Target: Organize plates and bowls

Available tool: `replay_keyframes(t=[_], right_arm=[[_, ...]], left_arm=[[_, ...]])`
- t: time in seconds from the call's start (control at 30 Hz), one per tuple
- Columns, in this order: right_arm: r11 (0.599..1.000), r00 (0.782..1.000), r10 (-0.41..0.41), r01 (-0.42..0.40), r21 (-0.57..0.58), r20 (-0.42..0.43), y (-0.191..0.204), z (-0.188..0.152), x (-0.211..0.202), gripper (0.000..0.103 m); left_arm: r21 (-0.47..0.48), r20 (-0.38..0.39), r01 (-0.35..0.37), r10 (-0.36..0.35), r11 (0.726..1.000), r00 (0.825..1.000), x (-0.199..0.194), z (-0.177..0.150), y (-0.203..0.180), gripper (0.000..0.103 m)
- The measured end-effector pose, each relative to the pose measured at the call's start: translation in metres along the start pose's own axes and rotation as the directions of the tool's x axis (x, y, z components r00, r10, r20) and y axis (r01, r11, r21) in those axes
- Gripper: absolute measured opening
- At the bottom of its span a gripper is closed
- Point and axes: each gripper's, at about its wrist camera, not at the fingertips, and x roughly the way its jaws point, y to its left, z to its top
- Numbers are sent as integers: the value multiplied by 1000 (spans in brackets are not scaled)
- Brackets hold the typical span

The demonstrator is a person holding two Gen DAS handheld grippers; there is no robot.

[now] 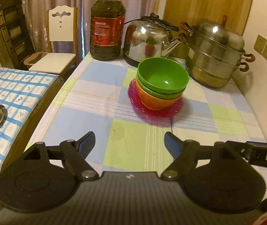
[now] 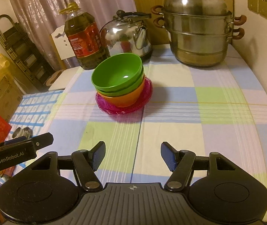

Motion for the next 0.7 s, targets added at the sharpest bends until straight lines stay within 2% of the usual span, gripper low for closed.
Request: replay_keyframes(t=[0.7], right_arm=[[1000, 1000, -8, 8, -5, 10, -5, -9, -13, 65]], left_arm=[[12, -24, 16, -15, 1000, 1000, -5, -11, -14, 81]])
